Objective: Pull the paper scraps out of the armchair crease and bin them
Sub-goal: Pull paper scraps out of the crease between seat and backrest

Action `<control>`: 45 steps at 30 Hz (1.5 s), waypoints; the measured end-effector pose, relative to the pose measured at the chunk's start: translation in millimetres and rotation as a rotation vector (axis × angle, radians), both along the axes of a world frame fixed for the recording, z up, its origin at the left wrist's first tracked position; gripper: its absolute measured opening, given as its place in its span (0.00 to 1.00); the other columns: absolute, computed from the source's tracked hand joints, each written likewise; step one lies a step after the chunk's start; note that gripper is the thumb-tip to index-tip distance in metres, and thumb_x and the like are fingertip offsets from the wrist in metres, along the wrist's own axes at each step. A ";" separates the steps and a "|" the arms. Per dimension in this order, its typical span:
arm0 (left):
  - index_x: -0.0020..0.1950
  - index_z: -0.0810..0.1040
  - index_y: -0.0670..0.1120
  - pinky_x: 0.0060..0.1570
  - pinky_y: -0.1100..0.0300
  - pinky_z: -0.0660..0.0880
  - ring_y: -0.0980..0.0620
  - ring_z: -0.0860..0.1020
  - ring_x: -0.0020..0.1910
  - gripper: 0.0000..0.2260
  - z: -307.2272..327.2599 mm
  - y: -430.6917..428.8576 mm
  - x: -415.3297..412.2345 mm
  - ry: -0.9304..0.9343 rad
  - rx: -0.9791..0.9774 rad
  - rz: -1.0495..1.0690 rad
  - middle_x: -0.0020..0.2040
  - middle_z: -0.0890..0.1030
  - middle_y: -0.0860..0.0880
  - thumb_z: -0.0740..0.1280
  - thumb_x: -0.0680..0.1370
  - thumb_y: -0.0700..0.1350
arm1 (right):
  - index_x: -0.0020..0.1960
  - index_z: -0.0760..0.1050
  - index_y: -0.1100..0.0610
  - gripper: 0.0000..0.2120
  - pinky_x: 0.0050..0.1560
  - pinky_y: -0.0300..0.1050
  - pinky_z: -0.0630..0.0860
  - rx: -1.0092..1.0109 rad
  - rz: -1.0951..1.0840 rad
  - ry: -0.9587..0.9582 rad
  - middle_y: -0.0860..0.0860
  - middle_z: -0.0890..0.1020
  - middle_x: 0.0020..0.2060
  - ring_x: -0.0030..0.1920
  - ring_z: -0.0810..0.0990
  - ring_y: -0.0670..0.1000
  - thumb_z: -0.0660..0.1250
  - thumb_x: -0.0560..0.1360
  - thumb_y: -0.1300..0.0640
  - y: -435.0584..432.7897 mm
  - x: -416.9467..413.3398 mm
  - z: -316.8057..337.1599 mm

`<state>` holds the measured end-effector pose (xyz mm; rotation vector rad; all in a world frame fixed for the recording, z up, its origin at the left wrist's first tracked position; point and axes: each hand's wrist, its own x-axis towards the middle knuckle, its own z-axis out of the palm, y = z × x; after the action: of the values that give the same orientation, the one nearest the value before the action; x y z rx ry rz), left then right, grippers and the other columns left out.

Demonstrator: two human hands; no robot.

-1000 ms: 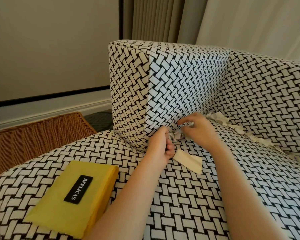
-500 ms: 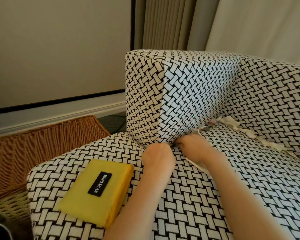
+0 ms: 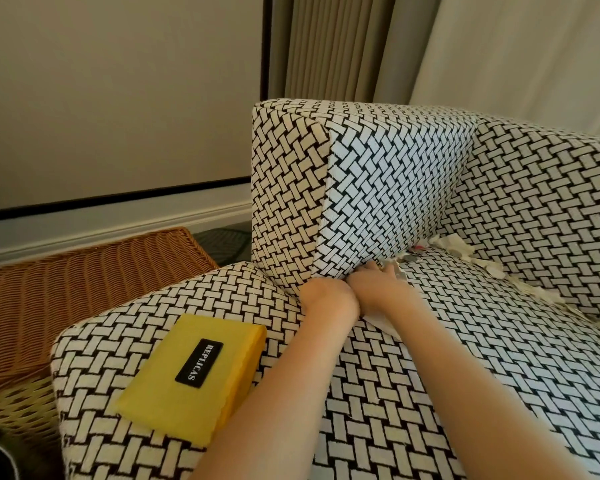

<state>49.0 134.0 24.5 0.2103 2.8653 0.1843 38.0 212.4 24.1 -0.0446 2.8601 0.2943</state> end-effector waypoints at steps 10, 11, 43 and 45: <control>0.66 0.72 0.45 0.60 0.56 0.69 0.48 0.70 0.66 0.15 -1.0 -7.8 2.8 0.035 -0.010 -0.054 0.66 0.72 0.47 0.58 0.79 0.42 | 0.68 0.67 0.54 0.19 0.71 0.61 0.49 0.031 0.013 0.074 0.56 0.64 0.71 0.73 0.54 0.59 0.56 0.78 0.56 -6.0 4.2 -8.6; 0.65 0.72 0.45 0.60 0.56 0.69 0.48 0.70 0.65 0.15 -1.2 -7.8 3.6 0.036 -0.001 -0.050 0.66 0.72 0.47 0.58 0.79 0.42 | 0.68 0.68 0.54 0.18 0.71 0.61 0.50 0.022 0.020 0.087 0.56 0.65 0.70 0.72 0.55 0.58 0.56 0.78 0.56 -5.0 5.2 -9.3; 0.38 0.70 0.47 0.28 0.65 0.64 0.55 0.66 0.29 0.10 70.5 -145.2 40.8 -0.213 0.243 0.034 0.33 0.68 0.51 0.63 0.75 0.52 | 0.31 0.72 0.51 0.12 0.34 0.41 0.70 -1.118 0.108 0.182 0.47 0.74 0.27 0.31 0.72 0.47 0.66 0.72 0.60 -105.8 65.5 5.1; 0.41 0.69 0.47 0.28 0.64 0.61 0.54 0.61 0.27 0.12 82.1 -146.8 43.9 -0.206 0.294 0.022 0.31 0.64 0.52 0.63 0.74 0.56 | 0.29 0.70 0.57 0.12 0.33 0.43 0.68 -1.206 -0.011 0.267 0.50 0.70 0.24 0.28 0.69 0.50 0.64 0.71 0.62 -106.6 65.0 10.3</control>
<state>92.8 -12.8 106.5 0.2030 2.6261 0.5969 103.0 105.8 34.3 -0.2225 2.7994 -1.5093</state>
